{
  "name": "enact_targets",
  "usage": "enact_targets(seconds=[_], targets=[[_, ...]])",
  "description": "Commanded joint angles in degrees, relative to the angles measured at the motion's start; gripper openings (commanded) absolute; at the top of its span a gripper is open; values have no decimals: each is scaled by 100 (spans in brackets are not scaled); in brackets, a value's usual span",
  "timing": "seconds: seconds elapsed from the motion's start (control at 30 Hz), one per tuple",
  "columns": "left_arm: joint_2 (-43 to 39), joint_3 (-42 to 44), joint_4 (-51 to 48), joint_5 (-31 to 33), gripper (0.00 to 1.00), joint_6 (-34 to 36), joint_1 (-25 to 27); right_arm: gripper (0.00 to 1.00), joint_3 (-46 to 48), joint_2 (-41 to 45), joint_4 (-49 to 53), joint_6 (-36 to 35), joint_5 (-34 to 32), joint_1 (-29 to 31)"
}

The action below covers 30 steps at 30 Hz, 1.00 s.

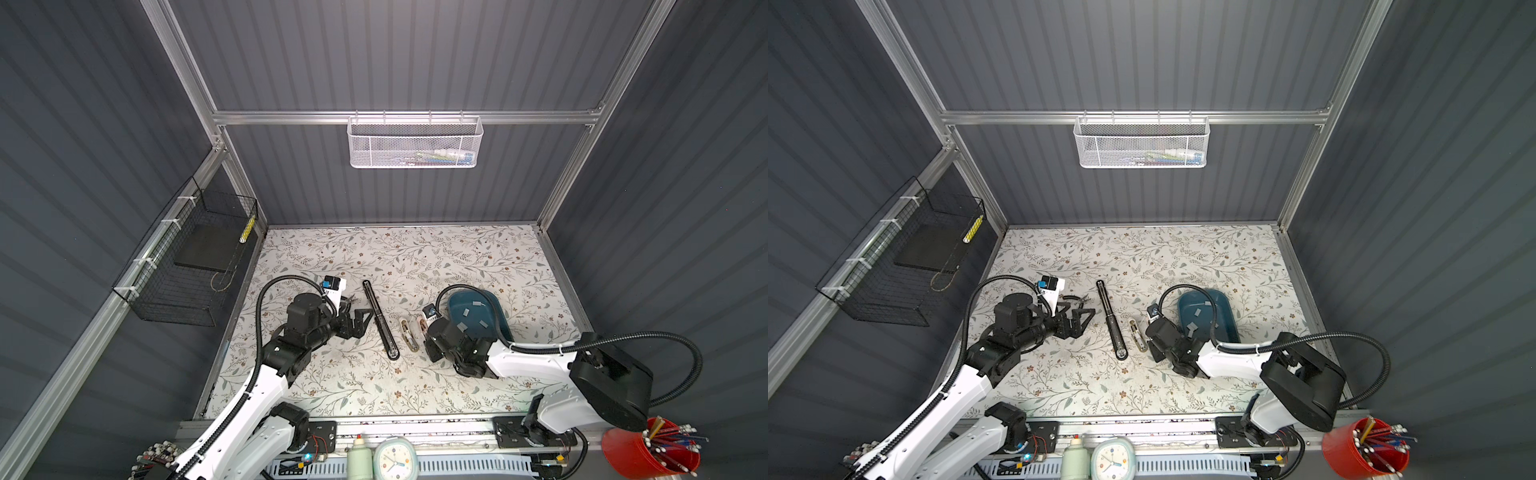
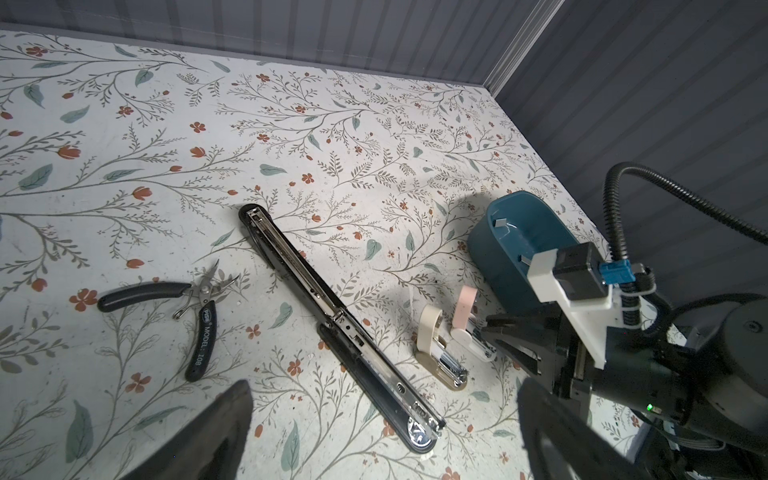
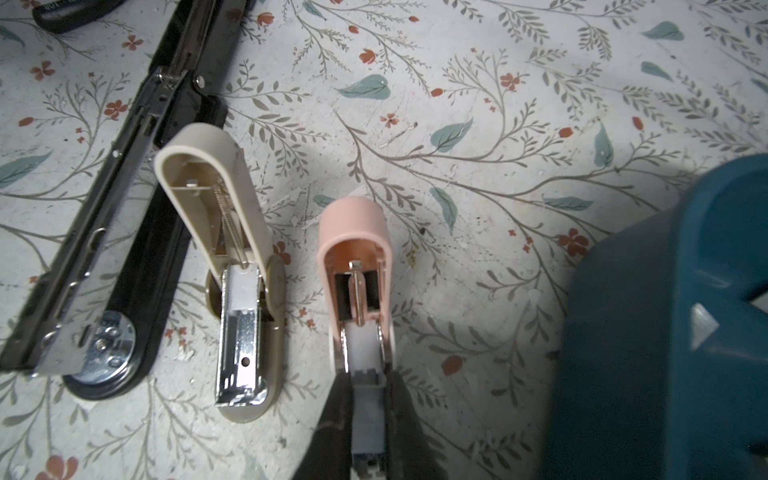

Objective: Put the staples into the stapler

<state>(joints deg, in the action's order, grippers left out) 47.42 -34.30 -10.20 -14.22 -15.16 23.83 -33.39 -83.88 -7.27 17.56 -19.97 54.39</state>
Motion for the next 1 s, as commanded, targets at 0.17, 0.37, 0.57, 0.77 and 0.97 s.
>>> enact_targets(seconds=[0.17, 0.37, 0.57, 0.77, 0.97], targets=[[-41, -40, 47, -83, 100, 92, -10, 1, 16, -138, 37, 28, -291, -32], [-42, -42, 49, -88, 99, 93, -10, 1, -23, -233, 19, 28, -186, -30], [-43, -41, 51, -80, 99, 101, -11, 0, -15, -149, -9, 50, 71, -17], [-58, -41, 36, -82, 99, 88, -10, 0, 19, -94, -108, 166, 280, 0], [-103, -24, 30, -99, 99, 84, -10, 0, -8, -173, -83, 246, 194, 1]])
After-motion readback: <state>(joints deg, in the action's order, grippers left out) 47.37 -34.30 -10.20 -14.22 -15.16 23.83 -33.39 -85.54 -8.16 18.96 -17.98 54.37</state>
